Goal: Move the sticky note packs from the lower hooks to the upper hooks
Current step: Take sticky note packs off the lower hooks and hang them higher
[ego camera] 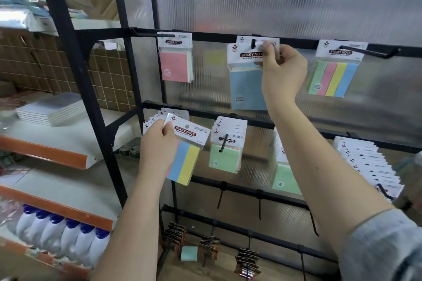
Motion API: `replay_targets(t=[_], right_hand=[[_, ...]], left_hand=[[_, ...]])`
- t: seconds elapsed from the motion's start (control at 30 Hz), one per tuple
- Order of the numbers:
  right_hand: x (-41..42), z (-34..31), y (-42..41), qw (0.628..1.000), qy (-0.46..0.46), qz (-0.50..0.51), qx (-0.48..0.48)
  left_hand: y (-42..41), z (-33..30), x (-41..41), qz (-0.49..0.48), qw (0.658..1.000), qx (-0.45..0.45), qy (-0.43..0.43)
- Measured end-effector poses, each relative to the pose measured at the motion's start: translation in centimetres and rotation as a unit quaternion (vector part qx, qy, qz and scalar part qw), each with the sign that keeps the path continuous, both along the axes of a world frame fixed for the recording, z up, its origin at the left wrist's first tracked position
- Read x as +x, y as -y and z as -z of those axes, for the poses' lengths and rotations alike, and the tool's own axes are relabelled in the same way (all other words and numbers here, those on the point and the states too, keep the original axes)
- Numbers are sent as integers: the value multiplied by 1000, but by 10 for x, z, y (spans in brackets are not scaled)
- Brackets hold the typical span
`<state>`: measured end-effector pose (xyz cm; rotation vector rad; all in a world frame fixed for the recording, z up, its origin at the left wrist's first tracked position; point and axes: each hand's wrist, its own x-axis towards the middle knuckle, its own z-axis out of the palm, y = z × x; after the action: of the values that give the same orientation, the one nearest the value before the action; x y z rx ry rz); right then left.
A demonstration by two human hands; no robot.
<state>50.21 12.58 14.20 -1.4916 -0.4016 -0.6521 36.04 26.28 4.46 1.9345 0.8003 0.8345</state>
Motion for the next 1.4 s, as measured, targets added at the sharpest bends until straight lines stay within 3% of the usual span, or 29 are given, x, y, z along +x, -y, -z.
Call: replay_targets(t=[0.33, 0.73, 1.07, 1.4], right_hand=[[48, -15, -13, 994, -102, 10, -32], [81, -28, -16, 978, -125, 52, -156], [94, -45, -19, 964, -109, 91, -226], [82, -16, -2, 981, -41, 101, -162]], left_hand=[[0, -5, 6, 13, 1000, 0, 12], [-3, -6, 11, 10, 1000, 10, 23], [-3, -5, 10, 15, 1000, 7, 27], [10, -11, 11, 32, 999, 24, 36]])
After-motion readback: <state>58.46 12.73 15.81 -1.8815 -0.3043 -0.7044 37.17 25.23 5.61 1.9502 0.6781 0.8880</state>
